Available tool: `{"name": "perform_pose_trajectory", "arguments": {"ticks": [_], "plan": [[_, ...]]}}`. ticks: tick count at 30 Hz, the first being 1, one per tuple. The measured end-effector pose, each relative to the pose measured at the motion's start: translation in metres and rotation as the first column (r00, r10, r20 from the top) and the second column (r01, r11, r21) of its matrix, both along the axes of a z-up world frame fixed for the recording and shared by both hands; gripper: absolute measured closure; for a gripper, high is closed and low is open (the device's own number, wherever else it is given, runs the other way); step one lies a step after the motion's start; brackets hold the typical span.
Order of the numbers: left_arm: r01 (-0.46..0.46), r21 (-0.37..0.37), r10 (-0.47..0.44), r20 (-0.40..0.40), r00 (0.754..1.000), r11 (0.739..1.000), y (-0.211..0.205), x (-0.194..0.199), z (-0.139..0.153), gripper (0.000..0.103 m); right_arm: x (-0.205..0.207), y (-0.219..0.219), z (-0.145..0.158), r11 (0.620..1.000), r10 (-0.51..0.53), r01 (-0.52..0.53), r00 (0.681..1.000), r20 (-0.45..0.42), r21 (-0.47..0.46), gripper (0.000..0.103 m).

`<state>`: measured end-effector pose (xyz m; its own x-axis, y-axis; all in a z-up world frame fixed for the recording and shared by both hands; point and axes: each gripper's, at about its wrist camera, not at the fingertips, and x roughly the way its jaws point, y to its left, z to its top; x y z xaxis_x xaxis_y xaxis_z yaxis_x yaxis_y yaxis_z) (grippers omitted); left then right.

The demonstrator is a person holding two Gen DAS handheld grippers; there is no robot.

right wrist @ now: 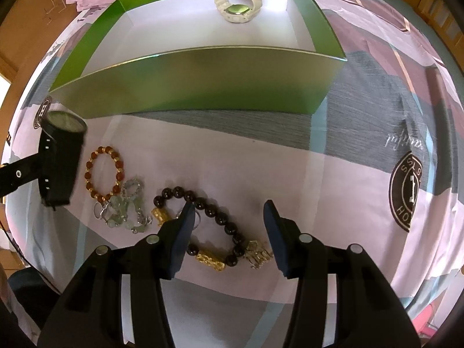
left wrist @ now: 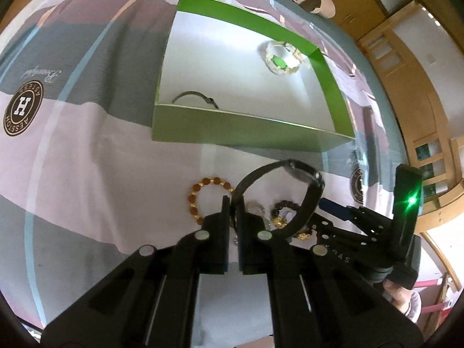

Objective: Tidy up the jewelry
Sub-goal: 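Grasp the black bead bracelet with the right tool while the left tool holds the black watch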

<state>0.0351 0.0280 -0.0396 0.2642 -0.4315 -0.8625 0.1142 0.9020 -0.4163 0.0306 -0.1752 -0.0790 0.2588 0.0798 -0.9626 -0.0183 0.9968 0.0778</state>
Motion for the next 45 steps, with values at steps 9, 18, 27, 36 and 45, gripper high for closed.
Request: {"name": "perform_pose_trajectory", "arguments": {"ticks": [9, 18, 27, 36, 45], "plan": [[0.0, 0.031, -0.001, 0.009, 1.0, 1.0, -0.002, 0.001, 0.004, 0.099, 0.008, 0.015, -0.008, 1.0, 0.002, -0.002, 1.0, -0.012, -0.022, 0.052], [-0.01, 0.043, 0.01, 0.001, 1.0, 0.999, -0.001, 0.002, 0.002, 0.099, 0.008, 0.017, -0.011, 1.0, 0.0, 0.0, 1.0, -0.011, -0.027, 0.05], [-0.006, 0.054, 0.006, 0.002, 1.0, 0.999, -0.004, 0.002, 0.001, 0.099, 0.007, 0.013, -0.013, 1.0, -0.002, 0.001, 1.0, -0.013, -0.027, 0.049], [-0.009, 0.06, 0.009, 0.0, 1.0, 0.998, -0.005, 0.002, 0.0, 0.099, 0.004, 0.015, -0.012, 1.0, 0.01, -0.01, 1.0, -0.014, 0.013, 0.044], [-0.017, 0.071, 0.017, -0.003, 1.0, 0.997, -0.002, 0.004, -0.001, 0.099, -0.003, 0.036, -0.015, 0.992, 0.109, -0.11, 0.994, -0.017, -0.067, 0.055]]}}
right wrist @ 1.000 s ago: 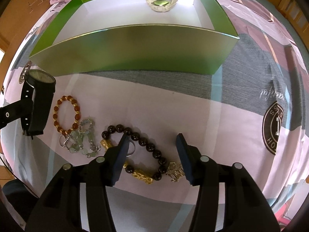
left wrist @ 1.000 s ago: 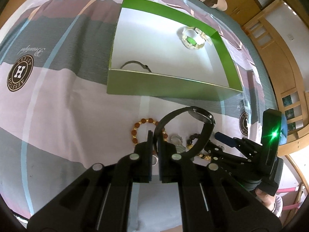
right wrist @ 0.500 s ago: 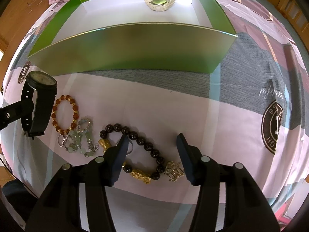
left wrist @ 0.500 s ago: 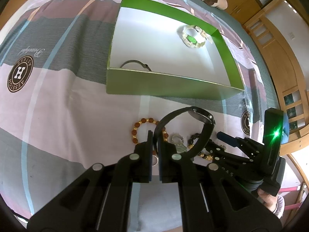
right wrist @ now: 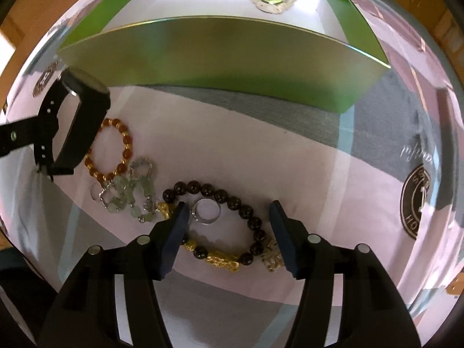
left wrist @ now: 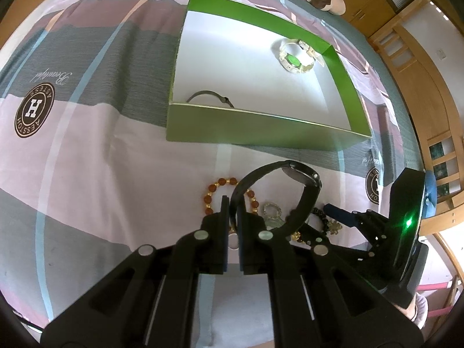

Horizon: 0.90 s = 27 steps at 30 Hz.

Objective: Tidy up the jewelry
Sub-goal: 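Grasp the black bead bracelet with the right tool while the left tool holds the black watch, then carry the black watch and bead bracelet into the green box and release both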

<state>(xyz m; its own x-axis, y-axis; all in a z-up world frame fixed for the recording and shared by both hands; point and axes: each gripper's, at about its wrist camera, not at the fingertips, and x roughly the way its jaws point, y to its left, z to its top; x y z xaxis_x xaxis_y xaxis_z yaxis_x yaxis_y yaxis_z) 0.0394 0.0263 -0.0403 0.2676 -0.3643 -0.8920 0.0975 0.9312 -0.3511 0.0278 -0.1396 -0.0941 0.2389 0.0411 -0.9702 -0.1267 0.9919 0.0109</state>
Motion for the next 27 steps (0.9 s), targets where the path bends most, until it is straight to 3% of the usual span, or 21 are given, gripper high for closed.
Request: {"name": "perform_pose_trajectory", "arguments": {"ticks": [1, 2, 13, 19, 23, 27], "plan": [[-0.001, 0.0, 0.001, 0.0, 1.0, 1.0, 0.0, 0.0, 0.0, 0.099, 0.0, -0.001, 0.002, 1.0, -0.001, 0.001, 1.0, 0.007, 0.007, 0.074], [-0.003, 0.0, 0.003, 0.001, 1.0, 1.0, 0.001, 0.0, 0.0, 0.099, -0.001, -0.001, 0.004, 1.0, -0.001, 0.001, 1.0, 0.011, 0.018, 0.084], [-0.041, 0.006, 0.041, 0.014, 0.999, 0.999, 0.013, 0.005, 0.004, 0.096, -0.004, -0.043, 0.042, 0.968, -0.106, 0.087, 0.992, 0.071, 0.235, 0.083], [-0.048, 0.022, 0.047, 0.044, 0.998, 0.999, 0.016, 0.006, 0.01, 0.093, -0.014, -0.062, 0.076, 0.944, -0.138, 0.072, 0.973, 0.186, 0.32, 0.087], [-0.047, 0.027, 0.046, 0.047, 0.998, 0.999, 0.017, 0.007, 0.01, 0.093, -0.008, -0.063, 0.078, 0.955, -0.131, 0.074, 0.974, 0.183, 0.288, 0.087], [-0.044, 0.039, 0.043, 0.027, 0.999, 0.998, 0.016, 0.008, 0.004, 0.093, -0.002, -0.059, 0.054, 0.961, -0.151, 0.124, 0.984, 0.09, 0.247, 0.086]]}}
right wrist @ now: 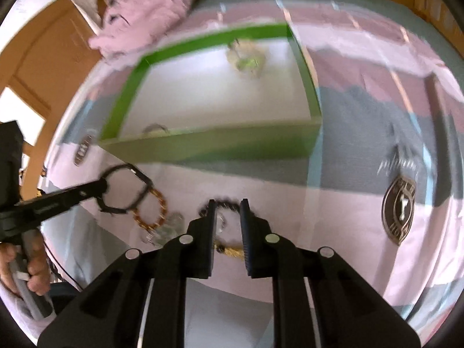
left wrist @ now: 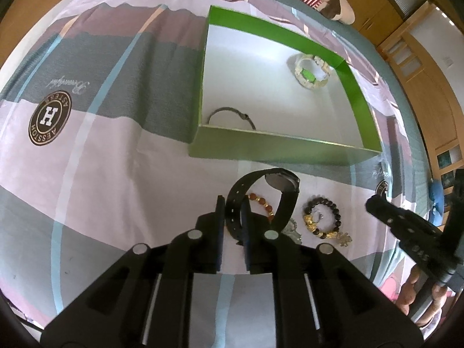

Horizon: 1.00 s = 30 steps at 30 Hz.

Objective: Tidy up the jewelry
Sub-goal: 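Carry the black watch and bead bracelet into the green box and release both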

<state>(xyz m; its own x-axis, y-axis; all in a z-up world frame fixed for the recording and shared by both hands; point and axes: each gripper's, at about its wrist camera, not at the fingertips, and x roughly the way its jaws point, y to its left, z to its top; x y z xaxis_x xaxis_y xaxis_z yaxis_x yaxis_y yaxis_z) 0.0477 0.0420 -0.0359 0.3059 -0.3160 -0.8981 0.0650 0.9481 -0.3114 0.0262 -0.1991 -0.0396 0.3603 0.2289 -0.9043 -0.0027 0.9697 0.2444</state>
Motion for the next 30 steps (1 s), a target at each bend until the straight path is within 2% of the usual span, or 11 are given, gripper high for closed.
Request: {"name": "perform_pose_trajectory", "arguments": {"ticks": [3, 5, 9, 12, 14, 15, 16, 18, 23, 26, 30], "plan": [[0.0, -0.012, 0.0, -0.024, 1.0, 1.0, 0.0, 0.001, -0.005, 0.093, 0.002, 0.002, -0.01, 1.0, -0.011, 0.011, 0.999, -0.04, -0.007, 0.069], [-0.001, -0.005, 0.001, -0.03, 1.0, 1.0, -0.001, 0.001, -0.006, 0.093, 0.003, 0.008, -0.013, 1.0, 0.009, -0.008, 0.999, -0.051, 0.007, 0.069], [-0.002, 0.0, 0.002, -0.029, 1.0, 1.0, -0.001, 0.0, -0.006, 0.093, 0.006, 0.007, -0.027, 0.994, -0.03, 0.018, 0.994, -0.101, -0.11, 0.069], [-0.002, 0.005, 0.002, -0.032, 0.999, 1.0, -0.001, 0.0, -0.007, 0.093, 0.008, 0.014, -0.045, 0.992, 0.002, -0.021, 0.988, -0.154, -0.125, 0.069], [-0.003, 0.005, 0.004, -0.037, 0.999, 1.0, -0.001, 0.0, -0.008, 0.093, 0.006, 0.024, -0.045, 0.981, 0.02, -0.044, 0.991, -0.129, -0.188, 0.07], [-0.004, 0.005, 0.004, -0.038, 0.999, 1.0, -0.001, 0.0, -0.008, 0.093, 0.004, 0.03, -0.041, 0.979, 0.04, -0.062, 0.993, -0.115, -0.196, 0.092], [-0.005, 0.004, 0.005, -0.038, 0.999, 1.0, -0.002, 0.001, -0.008, 0.093, 0.002, 0.031, -0.037, 0.985, 0.051, -0.069, 0.992, -0.112, -0.16, 0.094], [-0.006, -0.005, 0.006, -0.034, 0.999, 1.0, -0.001, 0.0, -0.006, 0.093, -0.001, 0.031, -0.024, 0.994, 0.055, -0.062, 0.996, -0.076, -0.095, 0.094], [-0.016, -0.022, 0.016, -0.004, 1.0, 1.0, 0.005, -0.001, 0.004, 0.093, -0.012, 0.032, 0.025, 0.997, 0.075, -0.073, 0.994, 0.076, -0.037, 0.094], [-0.017, -0.041, 0.018, 0.033, 0.999, 0.999, 0.007, -0.002, 0.015, 0.093, -0.02, 0.022, 0.052, 0.999, 0.048, -0.05, 0.986, 0.162, 0.008, 0.094], [-0.013, -0.052, 0.017, 0.089, 0.996, 0.999, 0.007, -0.003, 0.034, 0.093, -0.02, 0.011, 0.069, 0.998, 0.007, -0.023, 0.97, 0.241, 0.065, 0.094]]}}
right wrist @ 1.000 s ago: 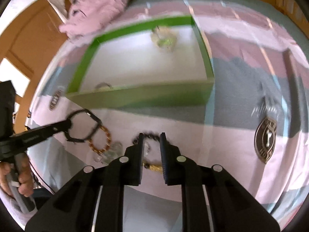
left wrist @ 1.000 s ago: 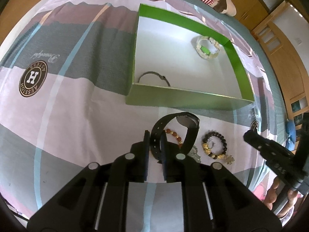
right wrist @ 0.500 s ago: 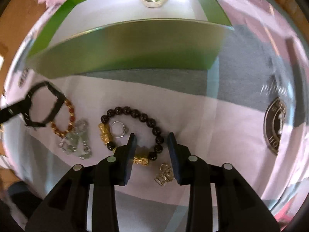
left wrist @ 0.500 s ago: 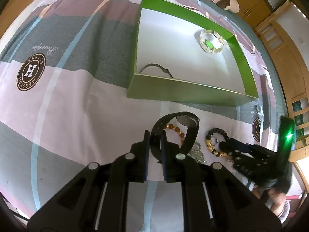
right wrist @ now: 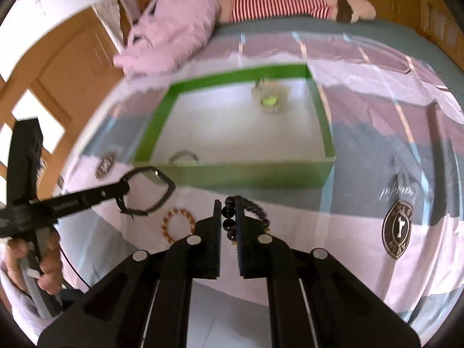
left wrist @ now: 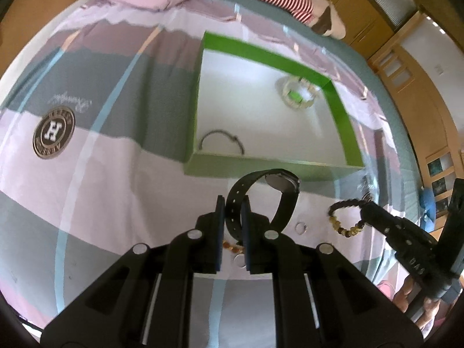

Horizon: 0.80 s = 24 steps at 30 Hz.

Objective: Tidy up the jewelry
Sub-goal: 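Carry the black watch and bead bracelet into the green box and release both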

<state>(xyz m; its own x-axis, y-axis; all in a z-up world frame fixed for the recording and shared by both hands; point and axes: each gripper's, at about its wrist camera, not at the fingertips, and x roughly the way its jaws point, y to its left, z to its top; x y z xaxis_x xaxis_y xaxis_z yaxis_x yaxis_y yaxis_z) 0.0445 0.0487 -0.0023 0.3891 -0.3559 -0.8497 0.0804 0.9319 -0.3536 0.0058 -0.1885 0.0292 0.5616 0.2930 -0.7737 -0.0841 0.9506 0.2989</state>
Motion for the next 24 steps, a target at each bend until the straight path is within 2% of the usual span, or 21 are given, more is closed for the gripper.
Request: {"name": "perform_pose_trajectory", "arguments": {"ticks": [3, 6, 8, 11, 16, 19, 20, 21, 22, 24], "plan": [[0.0, -0.024, 0.001, 0.04, 0.999, 1.0, -0.001, 0.001, 0.012, 0.093, -0.002, -0.005, 0.013, 0.998, -0.012, 0.009, 0.998, 0.066, 0.058, 0.094], [0.012, -0.029, -0.009, 0.093, 0.996, 1.0, -0.004, 0.005, 0.024, 0.093, 0.002, -0.004, 0.028, 0.998, -0.014, 0.004, 0.988, 0.157, 0.069, 0.094], [-0.001, -0.032, 0.005, 0.123, 0.992, 0.999, -0.006, 0.01, 0.029, 0.093, 0.006, -0.004, 0.033, 0.997, -0.021, 0.007, 0.983, 0.181, 0.078, 0.094], [-0.008, -0.039, 0.013, 0.132, 0.991, 0.999, -0.011, 0.022, 0.032, 0.093, 0.027, -0.004, 0.032, 0.996, -0.033, 0.018, 0.983, 0.178, 0.089, 0.094], [-0.042, -0.058, 0.05, 0.144, 0.988, 0.997, -0.015, 0.052, 0.026, 0.093, 0.068, -0.001, 0.008, 0.997, -0.052, 0.044, 0.991, 0.127, 0.066, 0.094], [-0.074, -0.037, 0.078, 0.098, 0.992, 0.997, -0.013, 0.063, 0.009, 0.092, 0.085, -0.002, -0.013, 0.997, -0.07, 0.066, 0.995, 0.067, 0.047, 0.093], [-0.078, -0.036, 0.081, 0.078, 0.994, 0.996, -0.013, 0.066, 0.001, 0.09, 0.086, -0.004, -0.017, 0.996, -0.083, 0.081, 0.995, 0.054, 0.045, 0.092], [-0.082, -0.033, 0.084, 0.068, 0.994, 0.996, -0.011, 0.067, -0.003, 0.089, 0.086, -0.007, -0.019, 0.994, -0.093, 0.091, 0.995, 0.042, 0.057, 0.083], [-0.091, -0.025, 0.093, 0.06, 0.994, 0.996, -0.01, 0.068, -0.005, 0.089, 0.084, -0.008, -0.017, 0.993, -0.098, 0.095, 0.994, 0.041, 0.067, 0.068], [-0.109, -0.028, 0.11, 0.059, 0.992, 0.994, -0.006, 0.068, -0.005, 0.087, 0.074, -0.01, -0.008, 0.991, -0.113, 0.108, 0.991, 0.071, 0.073, 0.056]]}}
